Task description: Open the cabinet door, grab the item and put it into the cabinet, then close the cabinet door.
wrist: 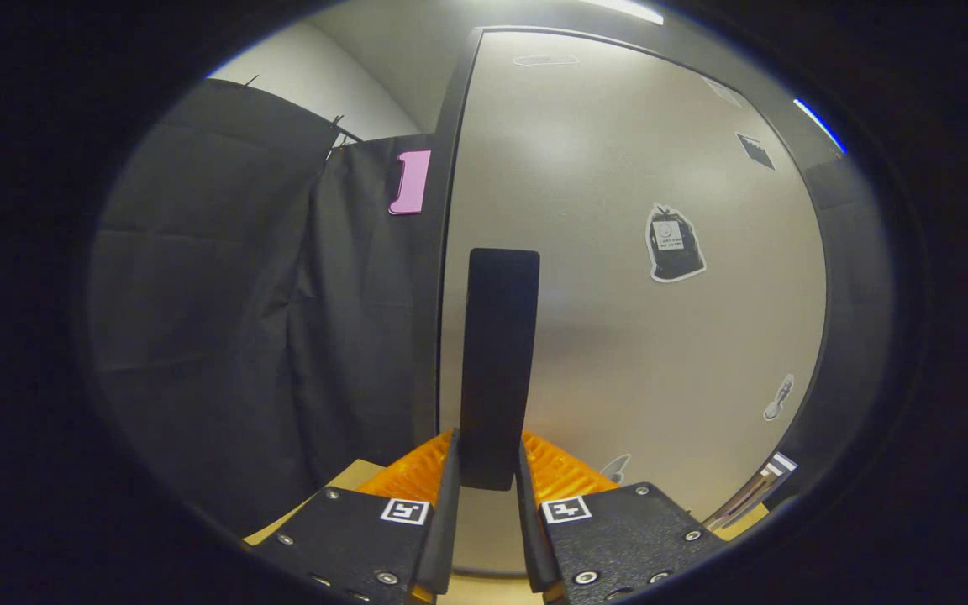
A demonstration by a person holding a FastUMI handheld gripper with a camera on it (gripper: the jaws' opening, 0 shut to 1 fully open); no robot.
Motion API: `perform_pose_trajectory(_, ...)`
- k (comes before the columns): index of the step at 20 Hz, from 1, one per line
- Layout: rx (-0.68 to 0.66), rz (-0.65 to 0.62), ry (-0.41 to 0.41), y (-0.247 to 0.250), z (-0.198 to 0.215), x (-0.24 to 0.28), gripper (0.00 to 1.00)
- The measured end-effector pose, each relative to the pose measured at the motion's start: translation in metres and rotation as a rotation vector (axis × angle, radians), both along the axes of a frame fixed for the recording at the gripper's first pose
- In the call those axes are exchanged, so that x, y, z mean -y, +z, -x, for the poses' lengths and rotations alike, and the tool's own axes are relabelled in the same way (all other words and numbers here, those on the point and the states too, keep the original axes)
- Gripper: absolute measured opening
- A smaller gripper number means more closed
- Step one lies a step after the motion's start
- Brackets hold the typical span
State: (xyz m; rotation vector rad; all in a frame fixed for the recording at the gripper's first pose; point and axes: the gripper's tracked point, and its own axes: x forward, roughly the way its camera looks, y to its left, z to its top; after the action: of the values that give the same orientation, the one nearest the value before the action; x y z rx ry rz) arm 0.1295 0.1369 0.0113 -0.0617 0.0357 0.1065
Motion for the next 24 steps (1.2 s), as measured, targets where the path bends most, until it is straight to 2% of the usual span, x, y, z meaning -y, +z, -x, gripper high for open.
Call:
perform_pose_trajectory(4, -0.017, 0.009, 0.039, 0.000, 0.003, 0.000, 0.28)
perform_pose_trajectory(8, -0.015, 0.011, 0.069, -0.001, 0.010, -0.001, 0.28)
perform_pose_trajectory(17, -0.047, 0.030, 0.145, 0.001, 0.056, -0.001, 0.28)
perform_pose_trajectory(24, -0.055, 0.023, 0.279, 0.003, 0.086, 0.008, 0.28)
